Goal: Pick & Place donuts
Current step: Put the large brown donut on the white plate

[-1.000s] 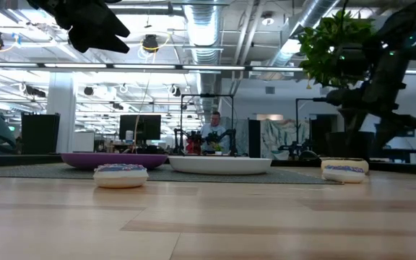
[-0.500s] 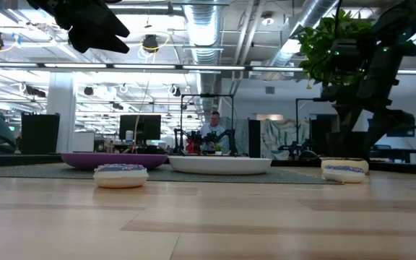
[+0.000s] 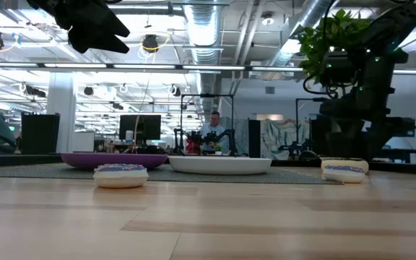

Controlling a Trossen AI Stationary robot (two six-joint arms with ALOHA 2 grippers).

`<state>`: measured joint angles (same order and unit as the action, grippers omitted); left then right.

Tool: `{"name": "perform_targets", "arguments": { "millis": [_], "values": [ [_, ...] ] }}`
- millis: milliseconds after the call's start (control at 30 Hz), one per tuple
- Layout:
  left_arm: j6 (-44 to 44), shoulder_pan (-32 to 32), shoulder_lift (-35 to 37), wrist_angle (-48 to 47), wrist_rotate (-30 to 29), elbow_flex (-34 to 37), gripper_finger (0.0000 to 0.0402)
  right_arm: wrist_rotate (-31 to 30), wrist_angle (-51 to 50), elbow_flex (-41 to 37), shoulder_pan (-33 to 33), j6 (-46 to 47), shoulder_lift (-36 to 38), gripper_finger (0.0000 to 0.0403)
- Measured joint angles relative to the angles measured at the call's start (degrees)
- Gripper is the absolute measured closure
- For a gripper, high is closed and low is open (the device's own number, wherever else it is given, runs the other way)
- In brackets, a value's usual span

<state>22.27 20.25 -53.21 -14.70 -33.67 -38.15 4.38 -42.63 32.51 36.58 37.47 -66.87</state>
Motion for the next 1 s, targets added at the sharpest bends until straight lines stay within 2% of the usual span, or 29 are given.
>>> {"name": "perform_targets", "arguments": {
  "millis": [533,1000],
  "values": [
    [0.0,0.0,0.0,0.0,0.0,0.0,0.0150,-3.0,-0.2,0.0,0.0,1.1,-0.2,0.0163],
    [0.9,0.0,0.0,0.0,0.2,0.0,0.0150,-3.7,5.3,0.3,-4.4,4.6,-11.4,0.0172]
  ]
}}
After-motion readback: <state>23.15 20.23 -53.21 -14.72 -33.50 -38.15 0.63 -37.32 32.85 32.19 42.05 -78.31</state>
